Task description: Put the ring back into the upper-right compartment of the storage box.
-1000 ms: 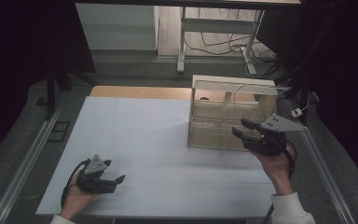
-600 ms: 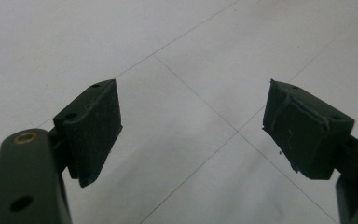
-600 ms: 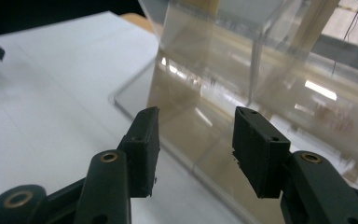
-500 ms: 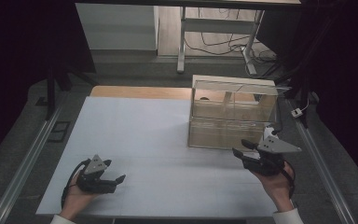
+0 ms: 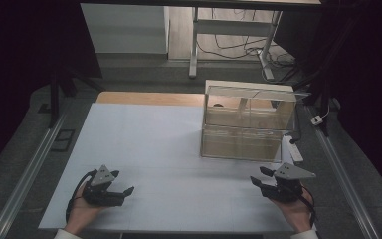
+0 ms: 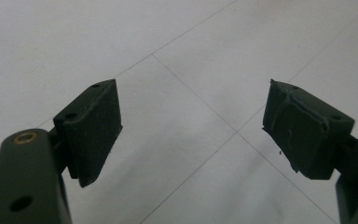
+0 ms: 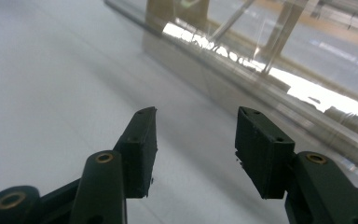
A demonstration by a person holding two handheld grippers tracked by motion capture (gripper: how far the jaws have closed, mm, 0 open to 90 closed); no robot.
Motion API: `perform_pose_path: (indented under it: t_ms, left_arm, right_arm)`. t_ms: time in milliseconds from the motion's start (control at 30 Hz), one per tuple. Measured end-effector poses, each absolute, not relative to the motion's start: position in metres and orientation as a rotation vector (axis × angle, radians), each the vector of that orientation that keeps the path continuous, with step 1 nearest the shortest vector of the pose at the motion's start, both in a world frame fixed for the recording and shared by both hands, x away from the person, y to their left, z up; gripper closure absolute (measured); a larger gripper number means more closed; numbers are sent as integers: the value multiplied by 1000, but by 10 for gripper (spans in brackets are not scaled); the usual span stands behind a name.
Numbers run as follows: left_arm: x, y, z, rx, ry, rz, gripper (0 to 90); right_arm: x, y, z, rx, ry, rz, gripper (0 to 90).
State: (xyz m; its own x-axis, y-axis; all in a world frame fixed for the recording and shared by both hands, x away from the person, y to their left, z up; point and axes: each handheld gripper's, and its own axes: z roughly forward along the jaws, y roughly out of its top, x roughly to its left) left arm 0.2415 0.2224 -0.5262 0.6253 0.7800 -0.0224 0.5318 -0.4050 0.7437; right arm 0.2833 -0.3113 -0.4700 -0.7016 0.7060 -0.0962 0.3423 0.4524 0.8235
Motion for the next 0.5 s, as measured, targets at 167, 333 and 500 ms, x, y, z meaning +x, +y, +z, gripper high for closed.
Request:
perform_pose_path:
  t_ms: [167, 333, 500]
  left_arm:
    - [242, 224, -527, 2104, 1027, 429, 191]
    - [242, 224, -527, 2103, 1026, 429, 191]
    - [242, 224, -527, 2103, 1026, 430, 191]
  right_arm:
    - [281, -314, -486, 897, 2312, 1134, 457]
    - [280, -318, -498, 907, 2337, 1103, 442]
    - [280, -319, -502, 899, 2335, 1114, 437]
